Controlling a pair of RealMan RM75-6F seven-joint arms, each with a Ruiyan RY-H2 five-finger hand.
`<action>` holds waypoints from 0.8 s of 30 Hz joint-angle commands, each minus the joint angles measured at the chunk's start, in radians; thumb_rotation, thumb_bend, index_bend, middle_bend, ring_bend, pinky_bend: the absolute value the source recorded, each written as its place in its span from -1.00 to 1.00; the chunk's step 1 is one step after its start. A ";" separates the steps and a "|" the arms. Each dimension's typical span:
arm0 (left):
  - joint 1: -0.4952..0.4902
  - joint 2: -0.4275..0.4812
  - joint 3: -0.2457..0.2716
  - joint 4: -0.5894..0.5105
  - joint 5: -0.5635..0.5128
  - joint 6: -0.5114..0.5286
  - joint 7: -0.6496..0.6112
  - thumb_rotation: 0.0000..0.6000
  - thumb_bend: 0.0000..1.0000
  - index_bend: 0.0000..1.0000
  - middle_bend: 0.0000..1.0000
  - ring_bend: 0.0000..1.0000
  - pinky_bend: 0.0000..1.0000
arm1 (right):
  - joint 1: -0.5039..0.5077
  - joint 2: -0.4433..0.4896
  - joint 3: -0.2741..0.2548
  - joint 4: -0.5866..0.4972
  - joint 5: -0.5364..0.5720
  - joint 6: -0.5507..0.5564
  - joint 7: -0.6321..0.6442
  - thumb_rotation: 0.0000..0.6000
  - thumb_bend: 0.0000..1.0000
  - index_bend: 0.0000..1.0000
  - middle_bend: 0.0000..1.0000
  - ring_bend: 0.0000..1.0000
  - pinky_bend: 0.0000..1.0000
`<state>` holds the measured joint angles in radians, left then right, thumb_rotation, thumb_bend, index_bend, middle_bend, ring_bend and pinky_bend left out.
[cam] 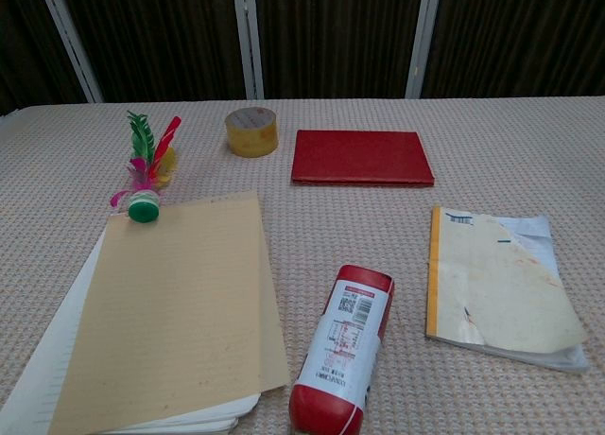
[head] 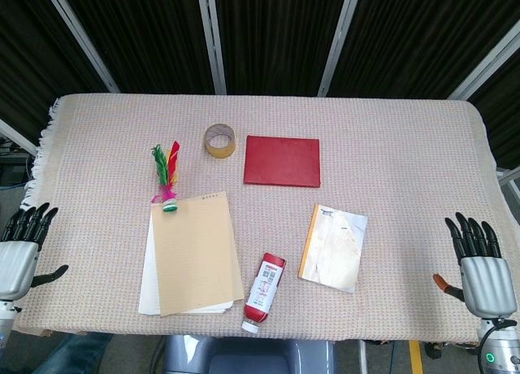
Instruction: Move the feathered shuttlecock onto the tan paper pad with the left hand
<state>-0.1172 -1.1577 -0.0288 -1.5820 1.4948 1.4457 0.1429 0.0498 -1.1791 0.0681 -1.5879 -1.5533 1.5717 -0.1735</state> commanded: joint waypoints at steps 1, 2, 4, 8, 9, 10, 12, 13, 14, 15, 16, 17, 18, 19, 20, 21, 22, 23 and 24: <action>-0.001 -0.012 -0.003 -0.008 -0.020 -0.008 0.048 1.00 -0.82 -1.00 -1.00 -1.00 -1.00 | -0.001 -0.001 0.001 0.008 -0.004 0.004 0.020 1.00 -0.87 -1.00 -1.00 -1.00 -1.00; -0.004 -0.014 -0.004 -0.008 -0.025 -0.015 0.054 1.00 -0.81 -1.00 -1.00 -1.00 -1.00 | -0.002 0.001 0.000 0.007 -0.006 0.005 0.022 1.00 -0.87 -1.00 -1.00 -1.00 -1.00; -0.014 -0.025 -0.010 -0.007 -0.041 -0.035 0.072 1.00 -0.81 -1.00 -1.00 -1.00 -1.00 | -0.008 0.006 -0.006 0.010 -0.017 0.015 0.027 1.00 -0.87 -1.00 -1.00 -1.00 -1.00; -0.047 -0.067 -0.033 0.033 -0.003 -0.027 0.040 1.00 -0.80 -0.97 -1.00 -1.00 -1.00 | -0.024 0.020 -0.006 0.001 -0.021 0.042 0.046 1.00 -0.87 -1.00 -1.00 -1.00 -1.00; -0.061 -0.074 -0.038 0.059 0.013 -0.030 0.021 1.00 -0.78 -0.95 -1.00 -1.00 -1.00 | -0.026 0.022 -0.007 0.000 -0.027 0.048 0.050 1.00 -0.87 -1.00 -1.00 -1.00 -1.00; -0.075 -0.075 -0.047 0.074 0.015 -0.040 0.016 1.00 -0.76 -0.93 -1.00 -1.00 -1.00 | -0.025 0.025 -0.011 0.001 -0.039 0.050 0.052 1.00 -0.87 -1.00 -1.00 -1.00 -1.00; -0.099 -0.071 -0.063 0.091 0.015 -0.056 0.031 1.00 -0.74 -0.87 -1.00 -1.00 -1.00 | -0.021 0.029 -0.020 0.009 -0.072 0.057 0.079 1.00 -0.88 -1.00 -1.00 -1.00 -1.00; -0.109 -0.068 -0.069 0.096 0.018 -0.061 0.038 1.00 -0.73 -0.82 -1.00 -1.00 -1.00 | -0.019 0.028 -0.021 0.015 -0.087 0.063 0.095 1.00 -0.88 -1.00 -1.00 -1.00 -1.00; -0.125 -0.062 -0.077 0.102 0.022 -0.072 0.045 1.00 -0.72 -0.79 -1.00 -1.00 -1.00 | -0.016 0.025 -0.022 0.027 -0.107 0.076 0.118 1.00 -0.89 -1.00 -1.00 -1.00 -1.00; -0.142 -0.054 -0.083 0.106 0.022 -0.092 0.043 1.00 -0.71 -0.75 -1.00 -1.00 -1.00 | -0.015 0.021 -0.020 0.041 -0.120 0.089 0.133 1.00 -0.90 -1.00 -1.00 -1.00 -1.00; -0.159 -0.042 -0.089 0.107 0.015 -0.120 0.035 1.00 -0.71 -0.73 -1.00 -1.00 -1.00 | -0.015 0.017 -0.019 0.053 -0.130 0.100 0.142 1.00 -0.90 -1.00 -1.00 -1.00 -1.00; -0.182 -0.026 -0.101 0.104 -0.006 -0.162 0.020 1.00 -0.71 -0.72 -1.00 -1.00 -1.00 | -0.016 0.012 -0.020 0.063 -0.140 0.109 0.151 1.00 -0.90 -1.00 -1.00 -1.00 -1.00; -0.199 -0.017 -0.111 0.105 -0.023 -0.190 0.014 1.00 -0.70 -0.72 -1.00 -1.00 -1.00 | -0.017 0.011 -0.023 0.066 -0.145 0.113 0.158 1.00 -0.90 -1.00 -1.00 -1.00 -1.00; -0.217 -0.011 -0.120 0.113 -0.035 -0.216 0.011 1.00 -0.70 -0.72 -1.00 -1.00 -1.00 | -0.017 0.011 -0.025 0.068 -0.151 0.116 0.165 1.00 -0.90 -1.00 -1.00 -1.00 -1.00; -0.236 -0.012 -0.127 0.128 -0.037 -0.238 0.004 1.00 -0.70 -0.69 -1.00 -1.00 -1.00 | -0.015 0.011 -0.026 0.075 -0.166 0.126 0.178 1.00 -0.90 -1.00 -1.00 -1.00 -1.00; -0.257 -0.021 -0.133 0.152 -0.032 -0.255 -0.017 1.00 -0.67 -0.64 -1.00 -1.00 -1.00 | -0.011 0.006 -0.024 0.086 -0.186 0.141 0.197 1.00 -0.90 -1.00 -1.00 -1.00 -1.00; -0.278 -0.037 -0.137 0.186 -0.027 -0.274 -0.047 1.00 -0.65 -0.60 -1.00 -1.00 -1.00 | -0.008 -0.001 -0.021 0.101 -0.200 0.158 0.212 1.00 -0.90 -1.00 -1.00 -1.00 -1.00; -0.298 -0.053 -0.138 0.221 -0.029 -0.300 -0.071 1.00 -0.63 -0.58 -1.00 -1.00 -1.00 | -0.007 -0.010 -0.015 0.117 -0.207 0.174 0.219 1.00 -0.90 -1.00 -1.00 -1.00 -1.00; -0.317 -0.067 -0.138 0.252 -0.035 -0.330 -0.079 1.00 -0.62 -0.57 -1.00 -1.00 -1.00 | -0.007 -0.018 -0.009 0.132 -0.208 0.187 0.222 1.00 -0.90 -1.00 -1.00 -1.00 -1.00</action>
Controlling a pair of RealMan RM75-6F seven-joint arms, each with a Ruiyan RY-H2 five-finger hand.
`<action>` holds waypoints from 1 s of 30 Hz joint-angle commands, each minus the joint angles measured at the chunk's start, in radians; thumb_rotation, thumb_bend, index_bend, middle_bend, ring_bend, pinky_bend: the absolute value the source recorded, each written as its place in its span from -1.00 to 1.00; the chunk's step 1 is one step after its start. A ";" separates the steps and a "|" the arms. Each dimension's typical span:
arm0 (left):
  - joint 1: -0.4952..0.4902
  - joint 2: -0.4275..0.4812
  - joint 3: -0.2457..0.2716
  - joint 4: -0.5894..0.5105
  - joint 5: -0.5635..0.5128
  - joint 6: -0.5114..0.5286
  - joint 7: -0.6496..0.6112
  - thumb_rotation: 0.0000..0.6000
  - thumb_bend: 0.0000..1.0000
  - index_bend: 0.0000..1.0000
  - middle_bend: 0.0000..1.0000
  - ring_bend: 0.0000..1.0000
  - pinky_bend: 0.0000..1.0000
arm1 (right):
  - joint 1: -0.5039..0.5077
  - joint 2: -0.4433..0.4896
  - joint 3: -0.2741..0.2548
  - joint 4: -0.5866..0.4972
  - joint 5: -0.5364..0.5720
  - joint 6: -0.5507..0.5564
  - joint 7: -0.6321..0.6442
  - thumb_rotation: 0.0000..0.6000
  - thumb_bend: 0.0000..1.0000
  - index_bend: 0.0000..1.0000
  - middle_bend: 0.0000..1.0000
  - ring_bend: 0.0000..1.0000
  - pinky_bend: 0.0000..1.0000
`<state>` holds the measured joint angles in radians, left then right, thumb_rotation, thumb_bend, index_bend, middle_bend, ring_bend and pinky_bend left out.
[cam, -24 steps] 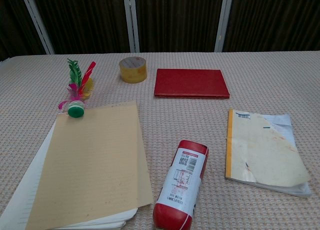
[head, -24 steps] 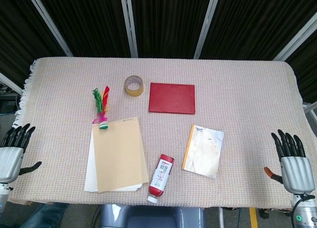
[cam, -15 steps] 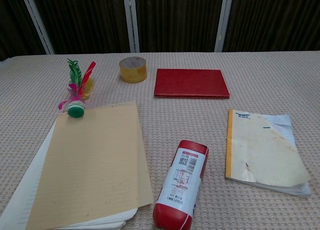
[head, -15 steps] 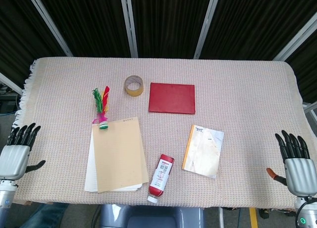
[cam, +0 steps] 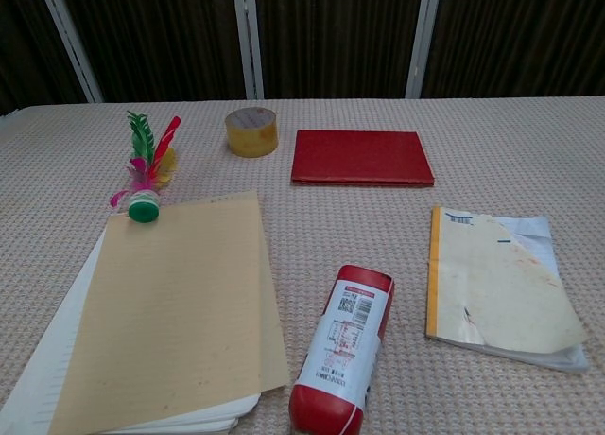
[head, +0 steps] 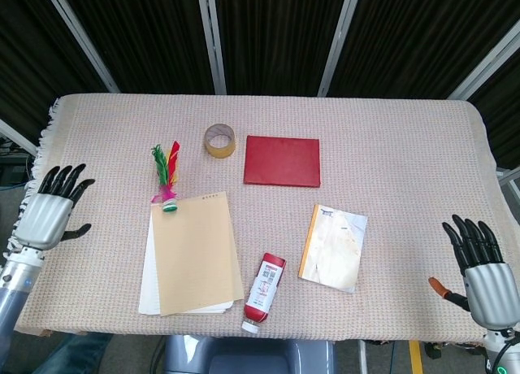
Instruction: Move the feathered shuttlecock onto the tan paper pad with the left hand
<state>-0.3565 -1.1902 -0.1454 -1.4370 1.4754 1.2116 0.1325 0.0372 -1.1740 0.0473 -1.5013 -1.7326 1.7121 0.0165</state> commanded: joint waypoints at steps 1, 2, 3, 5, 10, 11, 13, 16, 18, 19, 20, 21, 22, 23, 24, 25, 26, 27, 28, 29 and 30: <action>-0.096 -0.047 -0.023 0.136 -0.019 -0.120 -0.064 1.00 -0.62 -0.56 -1.00 -1.00 -1.00 | 0.006 -0.031 0.017 0.057 -0.027 0.053 0.035 1.00 -0.90 -1.00 -1.00 -1.00 -1.00; -0.113 -0.061 -0.026 0.164 -0.019 -0.131 -0.050 1.00 -0.62 -0.55 -1.00 -1.00 -1.00 | 0.007 -0.037 0.019 0.065 -0.024 0.053 0.039 1.00 -0.90 -1.00 -1.00 -1.00 -1.00; -0.128 -0.077 -0.032 0.193 -0.019 -0.133 -0.032 1.00 -0.62 -0.54 -1.00 -1.00 -1.00 | 0.007 -0.039 0.018 0.068 -0.020 0.050 0.045 1.00 -0.90 -1.00 -1.00 -1.00 -1.00; -0.159 -0.117 -0.045 0.249 -0.025 -0.137 0.003 1.00 -0.62 -0.53 -1.00 -1.00 -1.00 | 0.012 -0.036 0.018 0.068 -0.009 0.035 0.056 1.00 -0.90 -1.00 -1.00 -1.00 -1.00; -0.238 -0.194 -0.045 0.353 0.001 -0.175 -0.008 1.00 -0.59 -0.45 -1.00 -1.00 -1.00 | 0.015 -0.042 0.020 0.072 -0.001 0.026 0.035 1.00 -0.90 -1.00 -1.00 -1.00 -1.00; -0.254 -0.208 -0.043 0.375 0.010 -0.181 0.000 1.00 -0.58 -0.47 -1.00 -1.00 -1.00 | 0.016 -0.043 0.019 0.073 -0.001 0.024 0.032 1.00 -0.90 -1.00 -1.00 -1.00 -1.00; -0.283 -0.245 -0.043 0.416 0.022 -0.181 0.003 1.00 -0.58 -0.50 -1.00 -1.00 -1.00 | 0.016 -0.041 0.016 0.071 0.000 0.020 0.037 1.00 -0.90 -1.00 -1.00 -1.00 -1.00; -0.324 -0.293 -0.044 0.447 0.029 -0.201 -0.050 1.00 -0.58 -0.45 -1.00 -1.00 -1.00 | 0.015 -0.039 0.022 0.068 0.008 0.024 0.038 1.00 -0.90 -1.00 -1.00 -1.00 -1.00; -0.351 -0.313 -0.037 0.465 0.040 -0.218 -0.063 1.00 -0.58 -0.44 -1.00 -1.00 -1.00 | 0.013 -0.043 0.030 0.072 0.016 0.032 0.021 1.00 -0.90 -1.00 -1.00 -1.00 -1.00; -0.364 -0.322 -0.030 0.477 0.048 -0.225 -0.052 1.00 -0.58 -0.46 -1.00 -1.00 -1.00 | 0.012 -0.046 0.033 0.074 0.019 0.036 0.018 1.00 -0.90 -1.00 -1.00 -1.00 -1.00; -0.375 -0.333 -0.025 0.489 0.051 -0.232 -0.035 1.00 -0.58 -0.47 -1.00 -1.00 -1.00 | 0.011 -0.048 0.034 0.076 0.021 0.039 0.020 1.00 -0.90 -1.00 -1.00 -1.00 -1.00; -0.380 -0.339 -0.023 0.495 0.049 -0.237 -0.023 1.00 -0.58 -0.49 -1.00 -1.00 -1.00 | 0.010 -0.050 0.035 0.080 0.022 0.041 0.023 1.00 -0.90 -1.00 -1.00 -1.00 -1.00; -0.386 -0.344 -0.019 0.498 0.047 -0.245 -0.013 1.00 -0.58 -0.49 -1.00 -1.00 -1.00 | 0.009 -0.050 0.036 0.084 0.025 0.044 0.024 1.00 -0.90 -1.00 -1.00 -1.00 -1.00; -0.391 -0.347 -0.017 0.501 0.042 -0.257 -0.005 1.00 -0.58 -0.49 -1.00 -1.00 -1.00 | 0.008 -0.051 0.037 0.086 0.026 0.046 0.026 1.00 -0.90 -1.00 -1.00 -1.00 -1.00; -0.397 -0.348 -0.014 0.504 0.038 -0.270 0.002 1.00 -0.58 -0.48 -1.00 -1.00 -1.00 | 0.008 -0.052 0.039 0.088 0.027 0.048 0.028 1.00 -0.90 -1.00 -1.00 -1.00 -1.00; -0.406 -0.350 -0.010 0.510 0.034 -0.287 0.005 1.00 -0.58 -0.48 -1.00 -1.00 -1.00 | 0.007 -0.052 0.040 0.088 0.031 0.049 0.028 1.00 -0.90 -1.00 -1.00 -1.00 -1.00; -0.412 -0.351 -0.008 0.516 0.030 -0.300 0.004 1.00 -0.57 -0.48 -1.00 -1.00 -1.00 | 0.007 -0.053 0.040 0.088 0.033 0.048 0.025 1.00 -0.90 -1.00 -1.00 -1.00 -1.00; -0.417 -0.355 -0.005 0.527 0.027 -0.310 0.003 1.00 -0.57 -0.48 -1.00 -1.00 -1.00 | 0.007 -0.053 0.041 0.089 0.034 0.048 0.024 1.00 -0.90 -1.00 -1.00 -1.00 -1.00; -0.423 -0.362 -0.002 0.546 0.024 -0.319 0.003 1.00 -0.57 -0.48 -1.00 -1.00 -1.00 | 0.007 -0.054 0.042 0.087 0.036 0.049 0.022 1.00 -0.90 -1.00 -1.00 -1.00 -1.00; -0.426 -0.367 -0.001 0.557 0.022 -0.322 0.002 1.00 -0.57 -0.47 -1.00 -1.00 -1.00 | 0.006 -0.054 0.043 0.087 0.037 0.049 0.020 1.00 -0.90 -1.00 -1.00 -1.00 -1.00; -0.430 -0.375 0.001 0.575 0.018 -0.329 -0.001 1.00 -0.57 -0.45 -1.00 -1.00 -1.00 | 0.006 -0.055 0.043 0.088 0.039 0.051 0.018 1.00 -0.90 -1.00 -1.00 -1.00 -1.00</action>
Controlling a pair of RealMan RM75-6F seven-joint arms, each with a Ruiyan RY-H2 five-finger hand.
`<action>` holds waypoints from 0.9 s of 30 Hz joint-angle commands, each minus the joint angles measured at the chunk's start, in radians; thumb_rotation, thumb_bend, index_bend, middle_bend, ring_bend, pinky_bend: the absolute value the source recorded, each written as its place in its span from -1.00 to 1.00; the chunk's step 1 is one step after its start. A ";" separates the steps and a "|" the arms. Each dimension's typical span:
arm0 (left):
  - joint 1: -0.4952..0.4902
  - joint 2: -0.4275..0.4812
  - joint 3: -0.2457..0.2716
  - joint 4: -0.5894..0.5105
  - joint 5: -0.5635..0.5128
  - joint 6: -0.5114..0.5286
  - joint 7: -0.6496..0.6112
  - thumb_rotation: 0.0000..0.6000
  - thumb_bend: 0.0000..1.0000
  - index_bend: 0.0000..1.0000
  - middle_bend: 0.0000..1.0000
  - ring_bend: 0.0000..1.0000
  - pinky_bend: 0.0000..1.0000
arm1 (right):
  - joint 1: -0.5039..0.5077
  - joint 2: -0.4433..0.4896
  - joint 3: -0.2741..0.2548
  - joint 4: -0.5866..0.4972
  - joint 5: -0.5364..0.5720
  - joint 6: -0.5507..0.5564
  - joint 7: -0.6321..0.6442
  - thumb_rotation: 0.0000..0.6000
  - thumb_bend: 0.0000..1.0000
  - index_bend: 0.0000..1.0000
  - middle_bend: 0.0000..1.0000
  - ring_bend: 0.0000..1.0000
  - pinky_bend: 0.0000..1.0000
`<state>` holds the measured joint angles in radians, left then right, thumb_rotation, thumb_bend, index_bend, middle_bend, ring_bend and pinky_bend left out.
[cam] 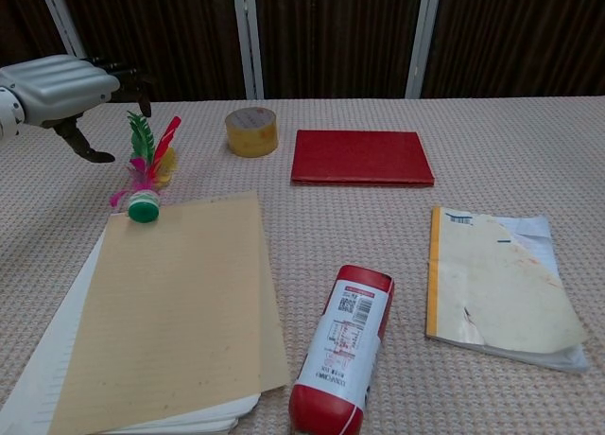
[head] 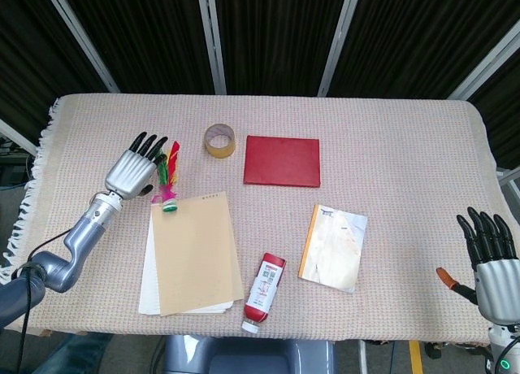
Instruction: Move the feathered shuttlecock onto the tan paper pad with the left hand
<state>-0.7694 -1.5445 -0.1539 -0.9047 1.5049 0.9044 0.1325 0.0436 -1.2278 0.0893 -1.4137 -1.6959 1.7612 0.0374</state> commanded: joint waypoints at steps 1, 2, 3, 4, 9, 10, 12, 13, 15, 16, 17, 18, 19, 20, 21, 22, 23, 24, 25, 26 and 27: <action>-0.020 -0.029 0.012 0.060 -0.015 -0.029 -0.007 1.00 -0.57 -0.44 -1.00 -1.00 -1.00 | -0.001 -0.002 0.003 0.001 0.004 0.002 -0.006 1.00 -0.90 -1.00 -1.00 -1.00 -1.00; -0.024 -0.038 0.016 0.083 -0.018 -0.039 -0.017 1.00 -0.57 -0.43 -1.00 -1.00 -1.00 | -0.001 -0.004 0.005 0.002 0.008 0.001 -0.010 1.00 -0.90 -1.00 -1.00 -1.00 -1.00; -0.027 -0.045 0.020 0.101 -0.020 -0.046 -0.024 1.00 -0.56 -0.44 -1.00 -1.00 -1.00 | -0.001 -0.005 0.006 0.001 0.010 0.000 -0.010 1.00 -0.90 -1.00 -1.00 -1.00 -1.00; -0.029 -0.053 0.024 0.121 -0.022 -0.055 -0.029 1.00 -0.56 -0.45 -1.00 -1.00 -1.00 | 0.000 -0.005 0.006 0.000 0.012 -0.002 -0.007 1.00 -0.90 -1.00 -1.00 -1.00 -1.00; -0.052 -0.113 0.038 0.236 -0.027 -0.093 -0.085 1.00 -0.56 -0.50 -1.00 -1.00 -1.00 | 0.010 -0.006 0.003 -0.002 0.014 -0.024 -0.013 1.00 -0.90 -1.00 -1.00 -1.00 -1.00; -0.059 -0.126 0.042 0.260 -0.026 -0.102 -0.110 1.00 -0.56 -0.51 -1.00 -1.00 -1.00 | 0.012 -0.009 0.006 0.002 0.015 -0.024 -0.020 1.00 -0.90 -1.00 -1.00 -1.00 -1.00; -0.070 -0.145 0.051 0.296 -0.020 -0.114 -0.139 1.00 -0.56 -0.51 -1.00 -1.00 -1.00 | 0.014 -0.014 0.012 0.008 0.017 -0.020 -0.025 1.00 -0.90 -1.00 -1.00 -1.00 -1.00; -0.076 -0.155 0.055 0.314 -0.017 -0.119 -0.151 1.00 -0.56 -0.51 -1.00 -1.00 -1.00 | 0.013 -0.015 0.013 0.008 0.020 -0.020 -0.023 1.00 -0.90 -1.00 -1.00 -1.00 -1.00; -0.090 -0.180 0.062 0.357 -0.010 -0.129 -0.174 1.00 -0.57 -0.51 -1.00 -1.00 -1.00 | 0.012 -0.012 0.015 0.006 0.026 -0.019 -0.017 1.00 -0.90 -1.00 -1.00 -1.00 -1.00; -0.097 -0.191 0.064 0.375 -0.009 -0.134 -0.185 1.00 -0.57 -0.51 -1.00 -1.00 -1.00 | 0.011 -0.011 0.016 0.005 0.028 -0.017 -0.017 1.00 -0.90 -1.00 -1.00 -1.00 -1.00; -0.106 -0.207 0.067 0.399 -0.007 -0.142 -0.199 1.00 -0.56 -0.50 -1.00 -1.00 -1.00 | 0.009 -0.010 0.016 0.003 0.030 -0.016 -0.019 1.00 -0.90 -1.00 -1.00 -1.00 -1.00; -0.112 -0.219 0.069 0.417 -0.006 -0.147 -0.210 1.00 -0.56 -0.50 -1.00 -1.00 -1.00 | 0.008 -0.009 0.015 0.001 0.028 -0.016 -0.020 1.00 -0.90 -1.00 -1.00 -1.00 -1.00; -0.119 -0.231 0.072 0.436 -0.003 -0.153 -0.221 1.00 -0.56 -0.49 -1.00 -1.00 -1.00 | 0.008 -0.008 0.012 -0.002 0.026 -0.017 -0.019 1.00 -0.90 -1.00 -1.00 -1.00 -1.00; -0.126 -0.244 0.075 0.454 -0.001 -0.159 -0.233 1.00 -0.55 -0.49 -1.00 -1.00 -1.00 | 0.009 -0.007 0.009 -0.004 0.024 -0.020 -0.018 1.00 -0.90 -1.00 -1.00 -1.00 -1.00; -0.135 -0.261 0.077 0.479 0.001 -0.166 -0.249 1.00 -0.55 -0.45 -1.00 -1.00 -1.00 | 0.011 -0.005 0.005 -0.007 0.020 -0.026 -0.018 1.00 -0.90 -1.00 -1.00 -1.00 -1.00; -0.144 -0.274 0.080 0.498 0.004 -0.168 -0.259 1.00 -0.54 -0.41 -1.00 -1.00 -1.00 | 0.013 -0.005 0.003 -0.009 0.019 -0.032 -0.021 1.00 -0.90 -1.00 -1.00 -1.00 -1.00; -0.151 -0.287 0.082 0.516 0.007 -0.169 -0.271 1.00 -0.52 -0.36 -1.00 -1.00 -1.00 | 0.015 -0.005 0.003 -0.010 0.019 -0.036 -0.026 1.00 -0.90 -1.00 -1.00 -1.00 -1.00; -0.157 -0.299 0.087 0.535 0.011 -0.173 -0.291 1.00 -0.45 -0.27 -1.00 -1.00 -1.00 | 0.018 -0.005 0.005 -0.009 0.020 -0.038 -0.028 1.00 -0.90 -1.00 -1.00 -1.00 -1.00; -0.161 -0.305 0.090 0.542 0.014 -0.170 -0.312 1.00 -0.39 -0.22 -1.00 -1.00 -1.00 | 0.019 -0.007 0.006 -0.008 0.021 -0.040 -0.027 1.00 -0.90 -1.00 -1.00 -1.00 -1.00; -0.162 -0.310 0.093 0.547 0.020 -0.153 -0.336 1.00 -0.29 -0.12 -1.00 -1.00 -1.00 | 0.021 -0.008 0.008 -0.004 0.024 -0.040 -0.026 1.00 -0.90 -1.00 -1.00 -1.00 -1.00; -0.162 -0.313 0.100 0.554 0.029 -0.134 -0.357 1.00 -0.20 -0.01 -1.00 -1.00 -1.00 | 0.021 -0.011 0.011 0.001 0.028 -0.040 -0.026 1.00 -0.90 -1.00 -1.00 -1.00 -1.00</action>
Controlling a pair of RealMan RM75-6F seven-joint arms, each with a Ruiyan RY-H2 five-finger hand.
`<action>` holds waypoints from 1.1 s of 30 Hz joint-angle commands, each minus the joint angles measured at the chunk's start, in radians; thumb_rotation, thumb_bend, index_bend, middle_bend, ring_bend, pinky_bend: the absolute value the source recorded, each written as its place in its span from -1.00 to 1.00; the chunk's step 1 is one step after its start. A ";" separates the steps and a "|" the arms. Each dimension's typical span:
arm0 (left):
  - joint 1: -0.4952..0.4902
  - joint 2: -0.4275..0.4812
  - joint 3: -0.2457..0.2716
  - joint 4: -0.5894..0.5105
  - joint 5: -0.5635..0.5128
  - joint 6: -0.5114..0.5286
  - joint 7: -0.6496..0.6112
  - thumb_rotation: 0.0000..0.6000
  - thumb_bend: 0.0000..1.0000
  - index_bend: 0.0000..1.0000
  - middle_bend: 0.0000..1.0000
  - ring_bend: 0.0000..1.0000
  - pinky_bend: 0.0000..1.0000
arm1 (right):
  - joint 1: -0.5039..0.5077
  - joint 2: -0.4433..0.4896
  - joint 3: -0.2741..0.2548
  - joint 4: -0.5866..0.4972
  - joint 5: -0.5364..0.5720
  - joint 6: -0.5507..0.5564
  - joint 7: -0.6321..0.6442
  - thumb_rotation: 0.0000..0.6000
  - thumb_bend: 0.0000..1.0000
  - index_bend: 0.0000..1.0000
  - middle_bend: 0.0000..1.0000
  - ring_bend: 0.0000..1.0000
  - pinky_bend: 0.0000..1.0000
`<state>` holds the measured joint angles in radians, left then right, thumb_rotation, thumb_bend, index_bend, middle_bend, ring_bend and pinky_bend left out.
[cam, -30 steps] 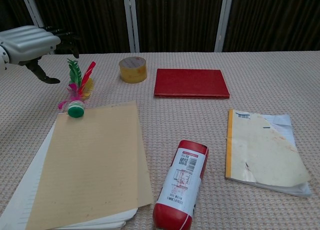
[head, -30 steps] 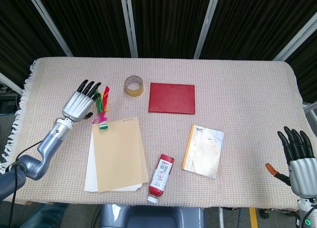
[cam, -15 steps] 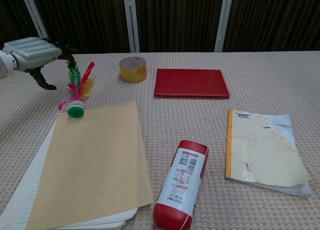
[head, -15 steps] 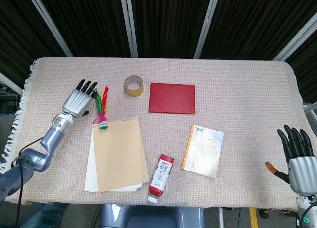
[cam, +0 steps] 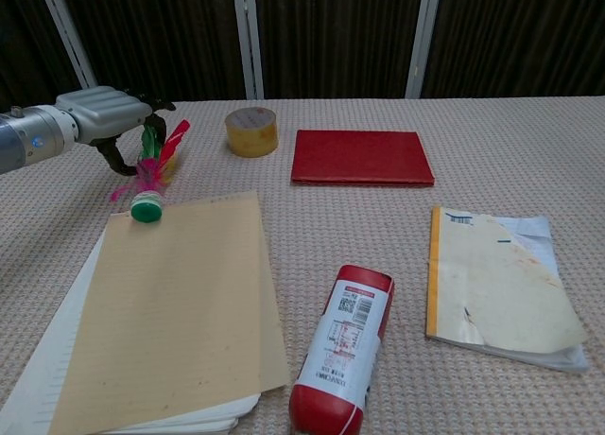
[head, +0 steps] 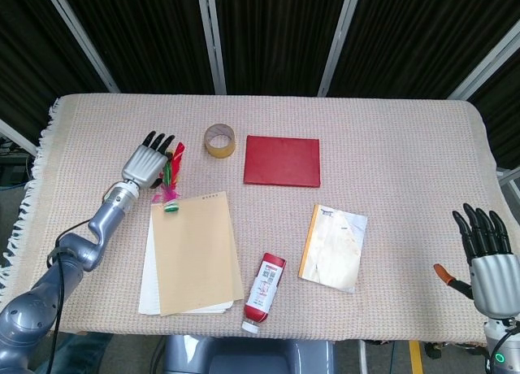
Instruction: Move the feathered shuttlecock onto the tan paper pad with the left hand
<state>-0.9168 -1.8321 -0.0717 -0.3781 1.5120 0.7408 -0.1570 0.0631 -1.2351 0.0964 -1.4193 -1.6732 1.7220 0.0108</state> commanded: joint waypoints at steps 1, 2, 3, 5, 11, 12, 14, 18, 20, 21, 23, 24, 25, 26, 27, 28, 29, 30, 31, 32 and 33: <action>-0.012 -0.027 0.027 0.035 0.033 0.056 -0.097 1.00 -0.16 0.05 -1.00 -1.00 -1.00 | 0.002 -0.007 0.008 0.012 0.010 0.001 -0.003 1.00 -0.90 -1.00 -1.00 -1.00 -1.00; -0.009 -0.027 0.034 0.038 0.041 0.074 -0.120 1.00 -0.11 0.13 -1.00 -1.00 -1.00 | 0.002 -0.010 0.011 0.017 0.013 0.002 -0.007 1.00 -0.90 -1.00 -1.00 -1.00 -1.00; -0.006 -0.025 0.041 0.041 0.048 0.088 -0.144 1.00 -0.07 0.19 -1.00 -1.00 -1.00 | 0.002 -0.012 0.013 0.019 0.015 0.003 -0.006 1.00 -0.90 -1.00 -1.00 -1.00 -1.00; 0.001 -0.019 0.054 0.047 0.060 0.113 -0.186 1.00 -0.04 0.27 -1.00 -1.00 -1.00 | 0.004 -0.014 0.014 0.023 0.019 0.001 -0.001 1.00 -0.90 -1.00 -1.00 -1.00 -1.00; 0.027 0.021 0.077 0.012 0.085 0.217 -0.271 1.00 -0.03 0.33 -1.00 -1.00 -1.00 | 0.007 -0.018 0.014 0.025 0.019 -0.002 -0.008 1.00 -0.90 -1.00 -1.00 -1.00 -1.00; 0.035 0.039 0.080 -0.014 0.090 0.249 -0.297 1.00 -0.03 0.33 -1.00 -1.00 -1.00 | 0.007 -0.020 0.014 0.025 0.018 0.000 -0.009 1.00 -0.90 -1.00 -1.00 -1.00 -1.00; 0.043 0.065 0.087 -0.054 0.099 0.284 -0.325 1.00 -0.03 0.32 -1.00 -1.00 -1.00 | 0.007 -0.021 0.014 0.024 0.017 0.002 -0.011 1.00 -0.90 -1.00 -1.00 -1.00 -1.00; 0.050 0.125 0.102 -0.156 0.122 0.341 -0.351 1.00 -0.03 0.26 -1.00 -1.00 -1.00 | 0.008 -0.022 0.011 0.020 0.013 0.001 -0.018 1.00 -0.90 -1.00 -1.00 -1.00 -1.00; 0.050 0.156 0.110 -0.213 0.138 0.368 -0.328 1.00 -0.03 0.22 -1.00 -1.00 -1.00 | 0.009 -0.024 0.011 0.018 0.011 0.002 -0.021 1.00 -0.90 -1.00 -1.00 -1.00 -1.00; 0.050 0.177 0.117 -0.257 0.153 0.392 -0.302 1.00 -0.03 0.18 -1.00 -1.00 -1.00 | 0.009 -0.025 0.011 0.018 0.010 0.003 -0.023 1.00 -0.90 -1.00 -1.00 -1.00 -1.00; 0.051 0.211 0.124 -0.335 0.169 0.417 -0.263 1.00 -0.04 0.15 -1.00 -1.00 -1.00 | 0.010 -0.026 0.011 0.017 0.009 0.004 -0.022 1.00 -0.90 -1.00 -1.00 -1.00 -1.00; 0.050 0.228 0.126 -0.375 0.174 0.421 -0.246 1.00 -0.04 0.14 -1.00 -1.00 -1.00 | 0.010 -0.025 0.011 0.017 0.009 0.005 -0.021 1.00 -0.90 -1.00 -1.00 -1.00 -1.00; 0.047 0.250 0.129 -0.428 0.182 0.424 -0.224 1.00 -0.04 0.13 -1.00 -1.00 -1.00 | 0.010 -0.024 0.011 0.016 0.009 0.005 -0.018 1.00 -0.90 -1.00 -1.00 -1.00 -1.00; 0.045 0.266 0.130 -0.466 0.187 0.424 -0.203 1.00 -0.04 0.12 -1.00 -1.00 -1.00 | 0.010 -0.024 0.011 0.015 0.008 0.006 -0.017 1.00 -0.90 -1.00 -1.00 -1.00 -1.00; 0.042 0.280 0.131 -0.502 0.192 0.425 -0.178 1.00 -0.04 0.10 -1.00 -1.00 -1.00 | 0.010 -0.024 0.011 0.014 0.007 0.007 -0.016 1.00 -0.90 -1.00 -1.00 -1.00 -1.00; 0.037 0.296 0.130 -0.543 0.198 0.425 -0.143 1.00 -0.04 0.09 -1.00 -1.00 -1.00 | 0.010 -0.022 0.011 0.013 0.006 0.008 -0.015 1.00 -0.90 -1.00 -1.00 -1.00 -1.00; 0.034 0.305 0.129 -0.571 0.203 0.424 -0.114 1.00 -0.04 0.09 -1.00 -1.00 -1.00 | 0.010 -0.022 0.010 0.012 0.005 0.009 -0.015 1.00 -0.90 -1.00 -1.00 -1.00 -1.00; 0.031 0.314 0.128 -0.597 0.208 0.424 -0.081 1.00 -0.04 0.08 -1.00 -1.00 -1.00 | 0.010 -0.022 0.010 0.012 0.003 0.011 -0.013 1.00 -0.90 -1.00 -1.00 -1.00 -1.00; 0.029 0.324 0.125 -0.630 0.212 0.426 -0.037 1.00 -0.04 0.06 -1.00 -1.00 -1.00 | 0.009 -0.021 0.009 0.013 0.002 0.012 -0.012 1.00 -0.90 -1.00 -1.00 -1.00 -1.00; 0.029 0.332 0.123 -0.655 0.218 0.431 -0.003 1.00 -0.04 0.04 -1.00 -1.00 -1.00 | 0.009 -0.021 0.008 0.013 0.001 0.013 -0.010 1.00 -0.90 -1.00 -1.00 -1.00 -1.00; 0.031 0.342 0.122 -0.689 0.226 0.439 0.038 1.00 -0.04 0.03 -1.00 -1.00 -1.00 | 0.008 -0.020 0.007 0.013 0.000 0.015 -0.005 1.00 -0.90 -1.00 -1.00 -1.00 -1.00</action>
<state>-0.8802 -1.5382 0.0510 -0.9691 1.7092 1.1598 -0.2292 0.0718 -1.2558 0.1045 -1.4066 -1.6728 1.7359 0.0031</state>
